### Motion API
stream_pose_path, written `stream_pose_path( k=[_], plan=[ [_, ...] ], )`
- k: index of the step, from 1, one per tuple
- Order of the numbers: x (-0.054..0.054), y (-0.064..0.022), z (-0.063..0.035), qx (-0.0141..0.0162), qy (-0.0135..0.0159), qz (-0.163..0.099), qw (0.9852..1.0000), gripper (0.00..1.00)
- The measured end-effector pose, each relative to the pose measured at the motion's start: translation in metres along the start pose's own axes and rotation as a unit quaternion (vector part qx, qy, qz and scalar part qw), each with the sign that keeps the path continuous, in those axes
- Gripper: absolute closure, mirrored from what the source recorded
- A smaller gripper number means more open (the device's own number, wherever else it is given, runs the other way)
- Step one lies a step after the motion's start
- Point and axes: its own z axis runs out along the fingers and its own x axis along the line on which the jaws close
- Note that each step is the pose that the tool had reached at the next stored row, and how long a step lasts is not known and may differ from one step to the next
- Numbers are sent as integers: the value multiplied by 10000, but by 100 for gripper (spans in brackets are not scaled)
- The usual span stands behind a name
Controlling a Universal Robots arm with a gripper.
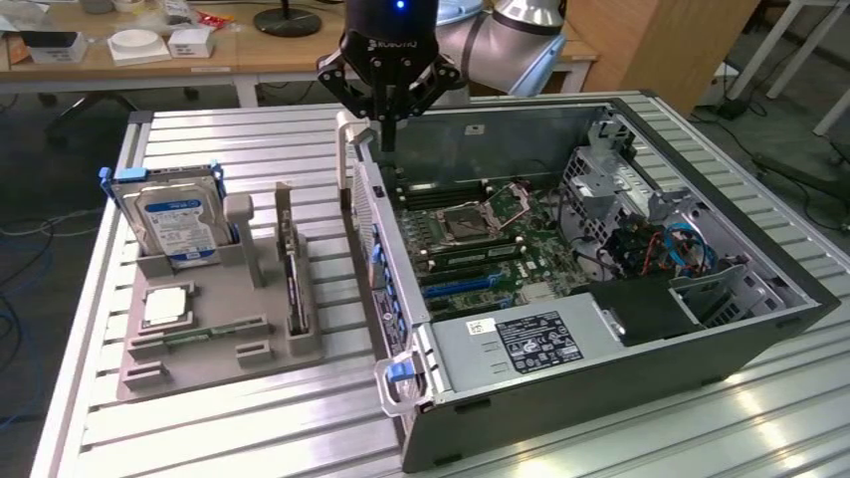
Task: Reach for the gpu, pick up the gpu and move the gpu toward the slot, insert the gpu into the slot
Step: 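Reach for the gpu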
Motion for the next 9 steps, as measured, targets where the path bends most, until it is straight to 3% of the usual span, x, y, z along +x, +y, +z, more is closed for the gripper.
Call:
stream_pose_path(
  k=[9],
  plan=[
    [66, -5, -2, 0, 0, 0, 10000, 90]
  ],
)
